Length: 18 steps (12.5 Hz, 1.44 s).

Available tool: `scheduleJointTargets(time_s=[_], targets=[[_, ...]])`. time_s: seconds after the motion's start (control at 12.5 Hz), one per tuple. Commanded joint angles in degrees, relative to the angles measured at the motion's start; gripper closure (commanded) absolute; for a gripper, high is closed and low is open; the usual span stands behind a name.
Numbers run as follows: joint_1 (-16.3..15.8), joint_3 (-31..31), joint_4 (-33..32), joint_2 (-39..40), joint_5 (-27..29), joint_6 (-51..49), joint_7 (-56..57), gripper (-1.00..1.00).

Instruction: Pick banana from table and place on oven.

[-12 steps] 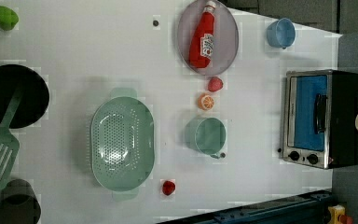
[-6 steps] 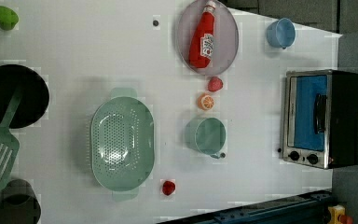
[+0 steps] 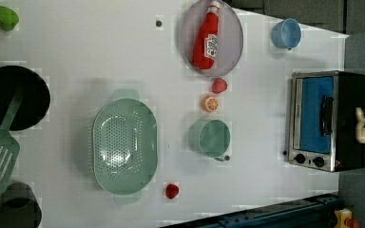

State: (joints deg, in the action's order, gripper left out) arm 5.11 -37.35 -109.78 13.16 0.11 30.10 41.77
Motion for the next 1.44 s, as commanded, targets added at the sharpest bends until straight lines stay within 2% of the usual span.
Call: scheduleJointTargets(time_s=[0.08, 0.24, 0.32, 0.56, 0.8, 1.12, 1.2, 1.44], targets=[[-1.9, 1.6, 1.6, -0.6, -0.3, 1.8, 1.7, -0.46], [-1.9, 1.5, 2.0, -0.7, -0.3, 1.8, 1.7, -0.9], [-1.9, 1.5, 2.7, -1.0, -0.4, 1.8, 1.8, -1.0], [-2.5, 1.9, 6.8, -4.0, -0.6, -0.6, 5.1, -1.0], [-4.7, 4.1, 10.6, -9.5, -0.6, -9.1, 3.8, -1.0], [-7.5, 13.3, 10.5, -16.6, -1.1, -22.4, -13.9, -1.0], [-8.2, 23.3, 10.3, -19.4, -1.2, -28.7, -34.4, -1.0], [-8.2, 29.8, 10.3, -21.0, -1.6, -28.7, -42.6, -1.0]])
